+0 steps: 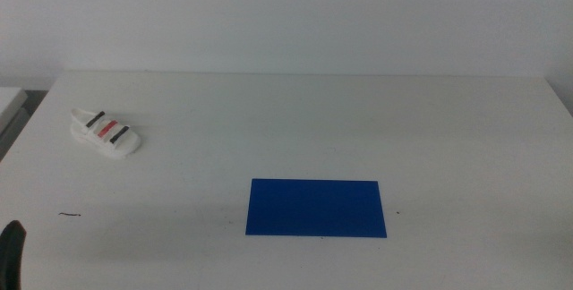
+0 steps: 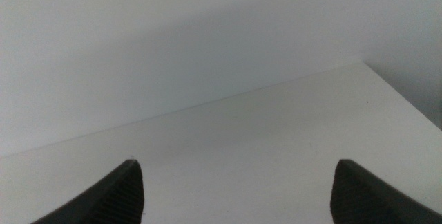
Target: Use one arm to grab the shoe from the table and place it on the mat.
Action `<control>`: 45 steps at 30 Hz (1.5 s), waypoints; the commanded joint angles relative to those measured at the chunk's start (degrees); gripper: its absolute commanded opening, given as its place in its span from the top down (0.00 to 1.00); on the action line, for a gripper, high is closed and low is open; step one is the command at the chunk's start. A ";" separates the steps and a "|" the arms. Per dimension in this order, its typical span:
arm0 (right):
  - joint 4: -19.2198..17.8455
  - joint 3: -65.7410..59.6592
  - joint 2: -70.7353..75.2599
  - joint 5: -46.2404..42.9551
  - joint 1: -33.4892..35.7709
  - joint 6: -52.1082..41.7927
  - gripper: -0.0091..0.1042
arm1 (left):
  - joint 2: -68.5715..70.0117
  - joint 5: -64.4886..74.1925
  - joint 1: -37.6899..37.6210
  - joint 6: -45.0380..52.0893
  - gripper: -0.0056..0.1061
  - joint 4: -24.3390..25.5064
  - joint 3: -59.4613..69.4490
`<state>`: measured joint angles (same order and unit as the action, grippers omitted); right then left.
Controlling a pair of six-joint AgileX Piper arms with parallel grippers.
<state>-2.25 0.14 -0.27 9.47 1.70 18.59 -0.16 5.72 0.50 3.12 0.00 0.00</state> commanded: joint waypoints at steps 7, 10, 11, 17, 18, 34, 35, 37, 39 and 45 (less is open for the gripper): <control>-0.34 -0.14 0.27 -0.48 0.10 -0.18 0.22 | -23.84 22.67 0.15 -0.61 0.11 0.00 -25.31; -0.34 -0.14 0.27 -0.48 0.10 -0.18 0.22 | -35.66 31.42 0.15 -1.49 0.11 0.63 -38.87; -0.34 -0.14 0.27 -0.48 0.10 -0.18 0.22 | -38.73 33.22 0.15 -2.36 0.11 1.10 -42.16; -0.34 -0.14 0.27 -0.48 0.10 -0.18 0.22 | -57.87 39.04 0.15 -5.06 0.11 3.54 -61.73; -0.34 -0.14 0.27 -0.48 0.10 -0.18 0.22 | -60.71 39.75 0.15 -5.94 0.11 3.64 -64.45; -0.34 -0.14 0.27 -0.48 0.10 -0.18 0.22 | -98.35 55.87 0.52 -44.28 0.11 11.59 -92.60; -0.34 -0.14 0.27 -0.48 0.10 -0.18 0.22 | -100.71 57.11 0.65 -45.10 0.11 11.72 -94.42; -0.34 -0.14 0.27 -0.48 0.10 -0.18 0.22 | -105.32 58.19 0.74 -46.66 0.11 11.72 -97.53; -0.34 -0.14 0.27 -0.48 0.10 -0.18 0.22 | -109.11 58.60 0.74 -47.66 0.11 11.48 -100.69; -0.34 -0.14 0.27 -0.48 0.10 -0.18 0.22 | -118.95 57.70 2.37 -49.40 0.11 4.97 -106.17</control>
<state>-2.25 0.14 -0.27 9.47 1.70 18.59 -117.39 63.82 1.90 -45.42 6.81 -104.82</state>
